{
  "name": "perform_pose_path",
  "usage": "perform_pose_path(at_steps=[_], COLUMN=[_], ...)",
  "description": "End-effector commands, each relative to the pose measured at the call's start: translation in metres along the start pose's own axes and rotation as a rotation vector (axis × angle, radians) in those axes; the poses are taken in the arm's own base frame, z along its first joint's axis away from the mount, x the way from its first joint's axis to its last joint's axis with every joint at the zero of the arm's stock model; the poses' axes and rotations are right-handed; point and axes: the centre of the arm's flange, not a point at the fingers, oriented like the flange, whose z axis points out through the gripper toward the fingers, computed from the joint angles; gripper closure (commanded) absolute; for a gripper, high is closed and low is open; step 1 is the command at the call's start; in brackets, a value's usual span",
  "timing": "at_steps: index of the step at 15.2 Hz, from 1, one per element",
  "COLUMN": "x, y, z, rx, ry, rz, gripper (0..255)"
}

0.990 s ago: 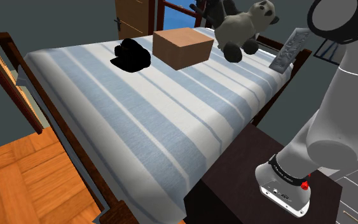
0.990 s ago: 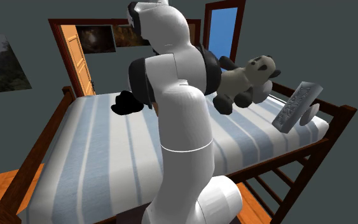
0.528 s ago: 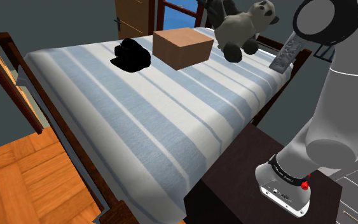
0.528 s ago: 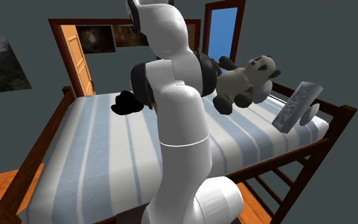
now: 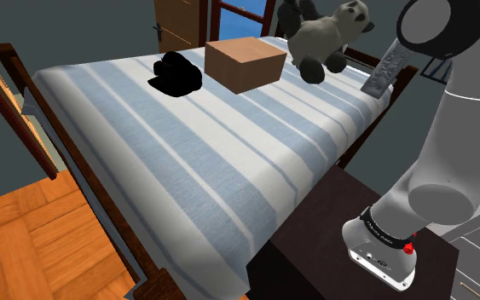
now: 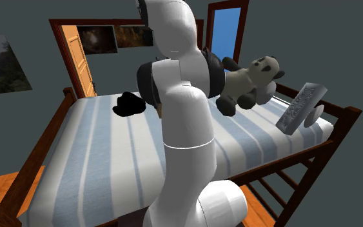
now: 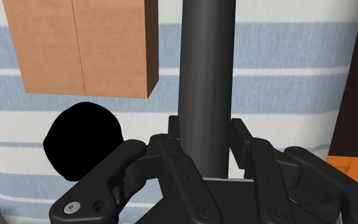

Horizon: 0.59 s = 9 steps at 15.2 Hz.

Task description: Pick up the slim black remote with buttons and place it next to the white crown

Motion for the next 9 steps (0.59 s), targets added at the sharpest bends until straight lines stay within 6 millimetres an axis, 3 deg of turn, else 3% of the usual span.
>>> perform_pose_path(at_steps=[1, 9], x=[-0.021, -0.108], y=[-0.017, -0.077], z=[-0.001, -0.006], rx=[0.0, 0.0], ry=[0.0, 0.0], rz=[-0.001, -0.001], gripper=[255, 255])
